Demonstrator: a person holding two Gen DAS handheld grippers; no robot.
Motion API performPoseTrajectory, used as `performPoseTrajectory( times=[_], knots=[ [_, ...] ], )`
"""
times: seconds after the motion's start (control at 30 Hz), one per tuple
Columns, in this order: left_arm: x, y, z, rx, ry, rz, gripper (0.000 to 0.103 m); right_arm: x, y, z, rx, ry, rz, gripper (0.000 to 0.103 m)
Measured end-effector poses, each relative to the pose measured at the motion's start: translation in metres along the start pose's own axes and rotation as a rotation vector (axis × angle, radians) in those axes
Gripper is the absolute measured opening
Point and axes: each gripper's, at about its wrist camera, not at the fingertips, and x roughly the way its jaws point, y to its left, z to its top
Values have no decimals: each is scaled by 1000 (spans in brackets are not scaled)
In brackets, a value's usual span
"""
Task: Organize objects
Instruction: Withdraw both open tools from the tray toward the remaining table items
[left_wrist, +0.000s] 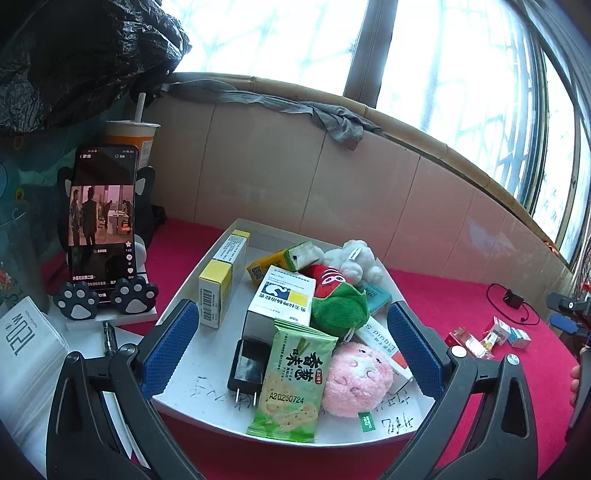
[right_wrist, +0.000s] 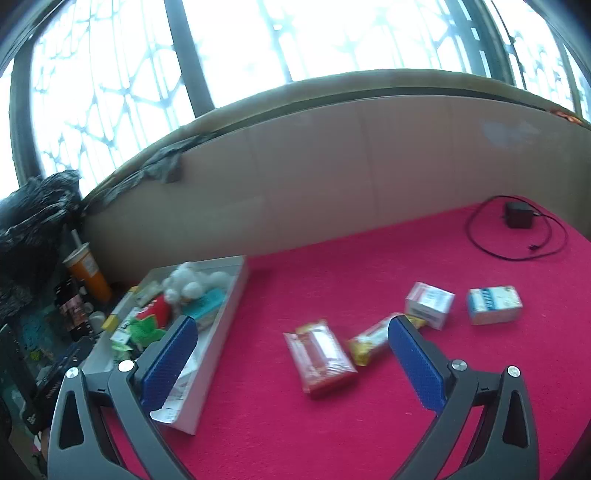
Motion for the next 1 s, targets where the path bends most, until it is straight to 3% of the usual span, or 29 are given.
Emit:
performPoseTrajectory(
  times=[0.17, 0.27, 0.5, 0.7, 0.83, 0.9, 1.0],
  knots=[
    [-3, -1, 0, 3, -11, -12, 103, -12, -73, -8, 117, -4, -156, 103],
    [-5, -11, 0, 43, -16, 11, 103, -14, -100, -18, 147, 11, -206, 103],
    [2, -70, -7, 85, 131, -64, 103, -4, -132, -26, 159, 51, -260, 103],
    [25, -153, -19, 168, 270, -171, 103, 47, -158, 3, 18, 125, -376, 103],
    [59, -193, -30, 130, 390, -191, 103, 80, -176, 6, 90, 193, -311, 103],
    [75, -213, -38, 162, 426, -168, 103, 93, -178, 6, 93, 220, -321, 103],
    [97, -238, -50, 201, 483, -154, 103, 99, -186, 6, 154, 231, -266, 103]
  ],
)
